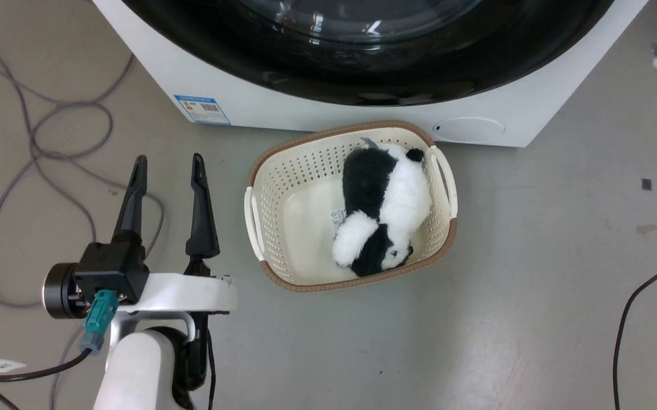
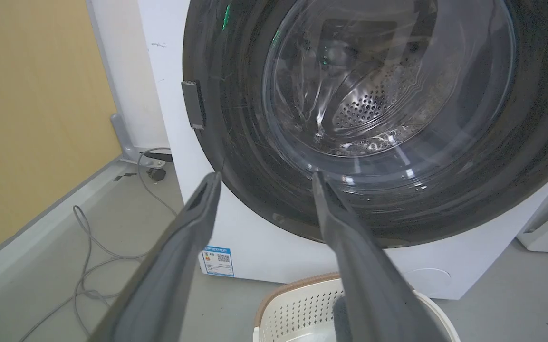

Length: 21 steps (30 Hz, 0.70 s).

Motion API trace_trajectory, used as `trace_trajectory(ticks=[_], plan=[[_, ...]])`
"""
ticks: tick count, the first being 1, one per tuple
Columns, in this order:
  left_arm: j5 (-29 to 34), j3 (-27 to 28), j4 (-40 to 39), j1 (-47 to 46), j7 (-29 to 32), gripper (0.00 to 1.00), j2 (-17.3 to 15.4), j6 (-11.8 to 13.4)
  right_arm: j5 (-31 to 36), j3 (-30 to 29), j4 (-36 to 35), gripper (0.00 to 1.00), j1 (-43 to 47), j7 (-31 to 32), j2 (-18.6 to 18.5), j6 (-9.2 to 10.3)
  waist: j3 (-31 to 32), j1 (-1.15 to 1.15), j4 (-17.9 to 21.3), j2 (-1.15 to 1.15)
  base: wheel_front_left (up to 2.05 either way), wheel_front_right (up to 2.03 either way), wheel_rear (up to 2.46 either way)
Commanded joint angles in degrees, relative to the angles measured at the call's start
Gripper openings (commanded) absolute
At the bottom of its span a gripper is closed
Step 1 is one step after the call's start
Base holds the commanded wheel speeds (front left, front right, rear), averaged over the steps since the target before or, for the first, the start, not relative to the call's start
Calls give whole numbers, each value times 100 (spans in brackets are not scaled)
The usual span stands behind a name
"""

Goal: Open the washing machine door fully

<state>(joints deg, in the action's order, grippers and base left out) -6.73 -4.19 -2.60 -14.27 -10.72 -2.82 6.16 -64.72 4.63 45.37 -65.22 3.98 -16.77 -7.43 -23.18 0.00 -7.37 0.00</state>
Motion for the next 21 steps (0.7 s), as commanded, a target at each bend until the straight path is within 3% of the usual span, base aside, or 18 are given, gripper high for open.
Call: trace_trajectory(ticks=[1, 9, 21], plan=[[-33, -10, -36, -107, -75, 100, -6, 52, -183, 71, 173, 0, -282, 50, -97, -5, -41, 0, -25, 0, 0, 0, 0], [-75, -32, -30, -197, -159, 100, -6, 96, -482, 409, 459, 0, -632, 515, -174, -5, -160, 0, -61, 0, 0, 0, 0], [-130, -59, 26, -331, -303, 100, -6, 130, -1529, 762, 513, 0, -997, 2043, -320, -5, -268, 0, -82, 0, 0, 0, 0]])
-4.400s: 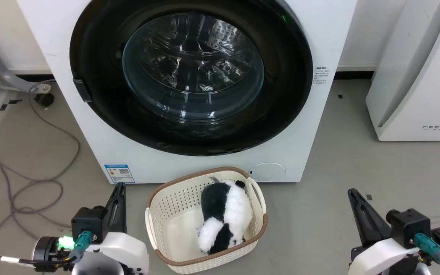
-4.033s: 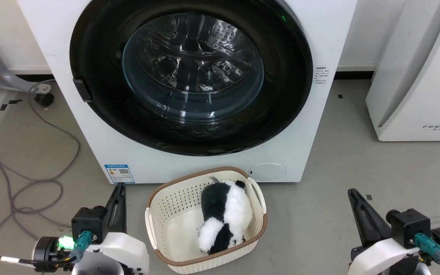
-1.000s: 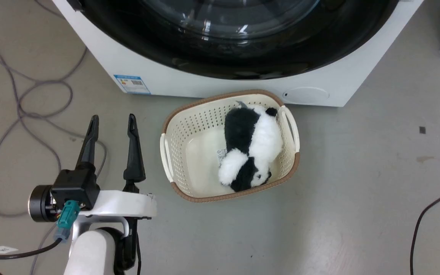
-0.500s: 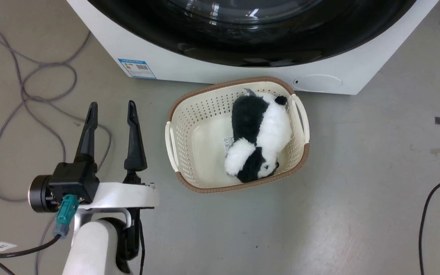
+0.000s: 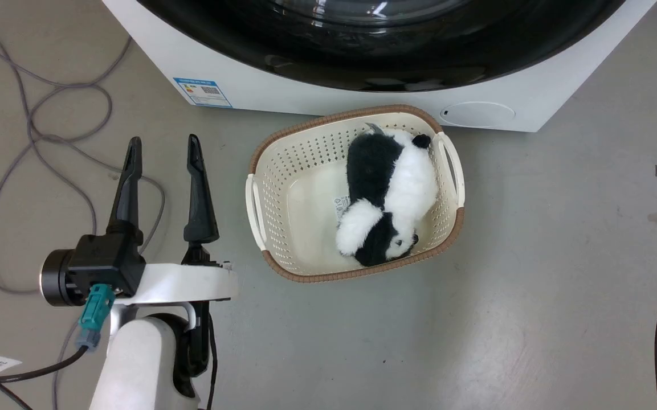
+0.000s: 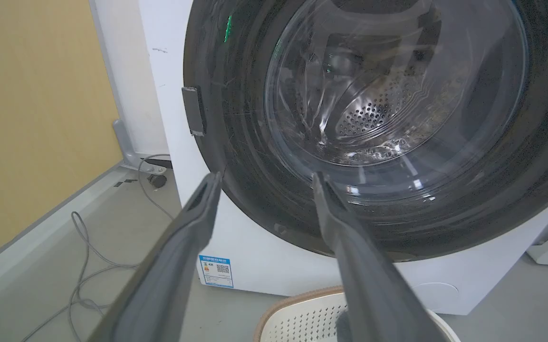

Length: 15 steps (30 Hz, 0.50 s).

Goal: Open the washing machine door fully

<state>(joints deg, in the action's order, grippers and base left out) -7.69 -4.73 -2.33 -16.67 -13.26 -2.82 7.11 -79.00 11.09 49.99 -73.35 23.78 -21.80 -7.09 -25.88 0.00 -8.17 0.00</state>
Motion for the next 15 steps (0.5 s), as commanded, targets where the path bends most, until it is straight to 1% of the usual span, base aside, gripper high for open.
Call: trace_trajectory(ticks=[1, 5, 10, 15], plan=[[-40, -7, 6, -98, -61, 100, -6, 38, -209, 134, 44, 0, -199, 197, 179, -39, 6, 0, -4, 0, 0, 0, 0], [-54, -2, 25, -91, -109, 100, -6, 54, -561, 213, 53, 0, -237, 560, 114, -40, 46, 0, 4, 0, 0, 0, 0], [-72, 2, 61, -64, -169, 100, -6, 62, -965, 257, 145, 0, -258, 723, 56, -40, 123, 0, 9, 0, 0, 0, 0], [-52, 29, 96, 20, -174, 100, -6, 51, -960, 342, 20, 0, 84, 772, 69, -40, 312, 0, 38, 0, 0, 0, 0]])
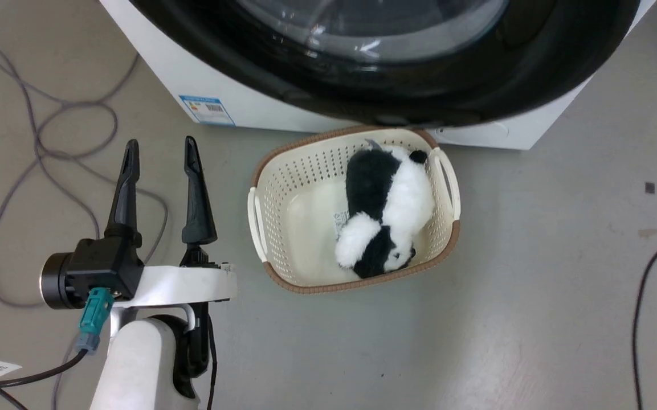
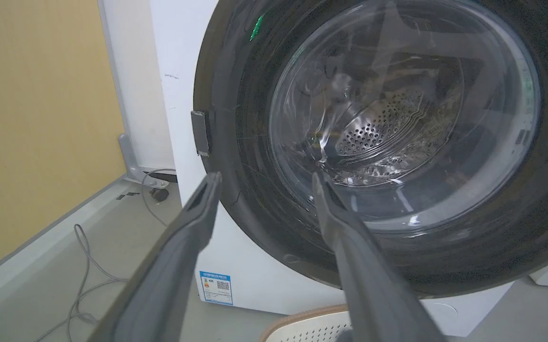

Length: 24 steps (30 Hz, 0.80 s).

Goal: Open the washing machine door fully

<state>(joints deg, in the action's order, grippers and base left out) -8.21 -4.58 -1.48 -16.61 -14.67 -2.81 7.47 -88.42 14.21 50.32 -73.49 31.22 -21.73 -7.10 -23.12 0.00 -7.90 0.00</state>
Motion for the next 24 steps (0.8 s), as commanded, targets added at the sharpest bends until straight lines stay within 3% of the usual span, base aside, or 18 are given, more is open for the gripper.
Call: trace_trajectory(ticks=[1, 13, 24], plan=[[9, 22, 16, 36, -33, 100, -7, 15, -1, 56, -35, 0, 178, 40, 63, -39, 82, 0, 21, 0, 0, 0, 0], [62, 112, 128, 407, -33, 100, -7, -11, -55, 243, -437, 0, 1325, 256, 169, -39, 701, 0, 187, 0, 0, 0, 0], [85, 114, 197, 686, -33, 100, -7, -21, -229, 437, -1344, 0, 2386, 563, 429, -39, 1127, 0, 254, 0, 0, 0, 0]])
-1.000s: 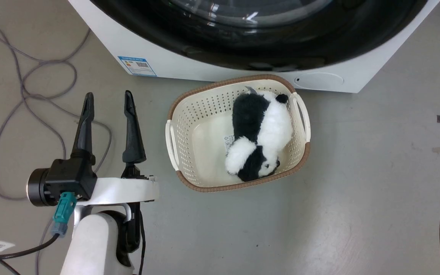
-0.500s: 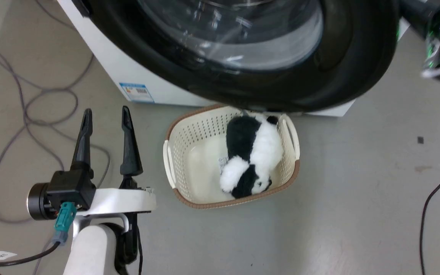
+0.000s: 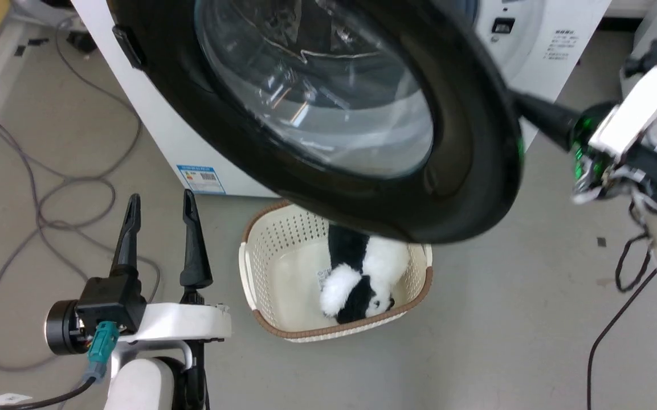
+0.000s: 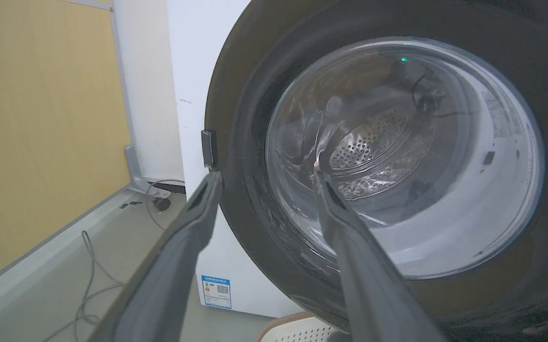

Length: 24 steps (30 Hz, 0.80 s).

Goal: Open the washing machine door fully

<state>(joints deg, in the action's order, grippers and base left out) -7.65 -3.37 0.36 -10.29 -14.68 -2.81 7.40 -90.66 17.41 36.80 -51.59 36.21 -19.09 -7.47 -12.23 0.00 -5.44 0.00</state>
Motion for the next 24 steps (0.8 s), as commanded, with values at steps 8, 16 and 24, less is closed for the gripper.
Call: trace_trajectory(ticks=[8, 16, 24], plan=[[35, -5, 65, 258, -32, 100, -7, -32, -124, 220, -613, 0, 922, 242, 234, -2, 330, 0, 14, 0, 0, 0, 0], [65, 0, 97, 468, -32, 100, -7, -53, -313, 368, -1511, 0, 1868, 379, 427, -2, 575, 0, 8, 0, 0, 0, 0], [88, -24, 145, 582, -32, 100, -7, -64, -403, 506, -2318, 0, 2665, 323, 632, -2, 693, 0, 6, 0, 0, 0, 0]])
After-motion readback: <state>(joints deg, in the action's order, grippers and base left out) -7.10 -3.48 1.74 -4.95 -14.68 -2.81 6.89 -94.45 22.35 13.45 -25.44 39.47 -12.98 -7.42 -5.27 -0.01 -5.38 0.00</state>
